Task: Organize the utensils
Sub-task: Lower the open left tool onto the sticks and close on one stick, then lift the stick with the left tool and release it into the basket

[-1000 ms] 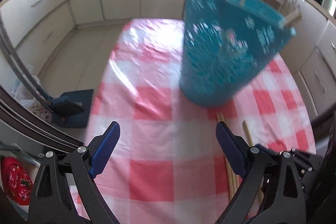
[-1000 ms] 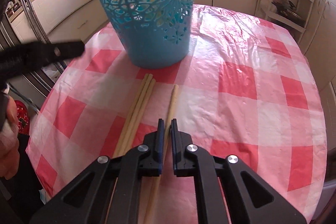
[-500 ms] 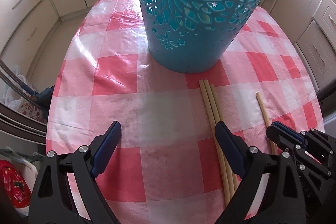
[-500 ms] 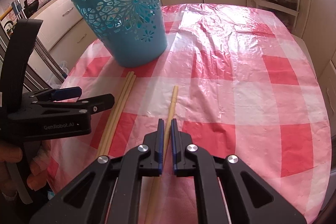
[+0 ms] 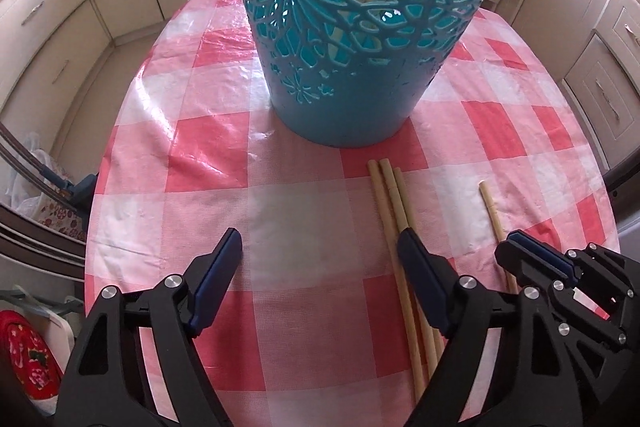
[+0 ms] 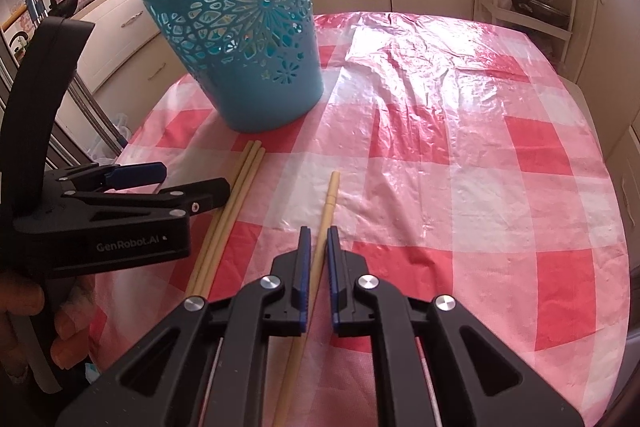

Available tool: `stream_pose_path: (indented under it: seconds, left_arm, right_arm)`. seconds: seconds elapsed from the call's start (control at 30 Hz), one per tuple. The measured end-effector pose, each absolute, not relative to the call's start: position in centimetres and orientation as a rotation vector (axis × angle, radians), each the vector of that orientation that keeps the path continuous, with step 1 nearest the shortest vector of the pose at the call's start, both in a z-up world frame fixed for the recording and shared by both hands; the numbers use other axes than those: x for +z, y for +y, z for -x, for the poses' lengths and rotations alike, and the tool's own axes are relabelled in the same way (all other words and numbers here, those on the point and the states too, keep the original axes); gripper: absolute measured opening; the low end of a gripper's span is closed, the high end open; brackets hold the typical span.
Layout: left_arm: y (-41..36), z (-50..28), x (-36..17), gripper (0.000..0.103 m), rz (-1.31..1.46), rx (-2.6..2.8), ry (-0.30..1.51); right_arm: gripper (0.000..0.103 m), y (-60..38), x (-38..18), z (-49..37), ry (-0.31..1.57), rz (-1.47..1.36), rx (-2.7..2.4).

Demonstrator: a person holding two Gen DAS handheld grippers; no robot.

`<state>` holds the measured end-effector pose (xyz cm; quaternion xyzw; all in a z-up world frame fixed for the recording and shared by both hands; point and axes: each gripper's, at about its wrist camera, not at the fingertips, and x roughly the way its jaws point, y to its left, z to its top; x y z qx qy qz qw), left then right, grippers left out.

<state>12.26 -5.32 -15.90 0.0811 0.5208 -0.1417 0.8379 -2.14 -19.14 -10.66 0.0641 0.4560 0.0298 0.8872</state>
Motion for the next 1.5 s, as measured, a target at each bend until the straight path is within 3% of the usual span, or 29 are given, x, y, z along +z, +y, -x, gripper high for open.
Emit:
stream_pose_path:
  seconds: [0.23, 0.3, 0.47, 0.53, 0.87, 1.1, 1.5]
  left_arm:
    - [-5.4, -11.9, -15.8, 0.068, -0.196, -0.287, 1.092]
    - [-5.7, -11.6, -15.7, 0.059, -0.202, -0.303, 1.081]
    - [-6.2, -11.2, -15.3, 0.015, -0.208, -0.350, 1.059]
    - [-6.3, -11.2, -15.2, 0.008, -0.193, -0.377, 1.069]
    - [-4.9, -11.1, -14.2, 0.005, -0.106, -0.498, 1.122]
    - [-3.1, -9.4, -9.1, 0.005, 0.027, -0.660, 1.092]
    - [-2.0, -12.2, 8.3, 0.005, 0.154, -0.646, 0.598]
  right_arm:
    - [0.010, -19.2, -10.7, 2.0, 0.943, -0.134, 0.062]
    - [0.010, -19.2, -10.7, 1.7, 0.943, -0.133, 0.056]
    - [0.011, -19.0, -10.7, 1.0, 0.943, -0.117, 0.054]
    - [0.011, -19.1, -10.8, 1.0, 0.937, -0.123, 0.057]
    - [0.011, -20.4, -11.0, 0.5, 0.920, -0.215, 0.092]
    - [0.011, -20.7, -11.2, 0.5, 0.917, -0.250, 0.105]
    - [0.012, -21.1, -11.2, 0.6, 0.914, -0.287, 0.116]
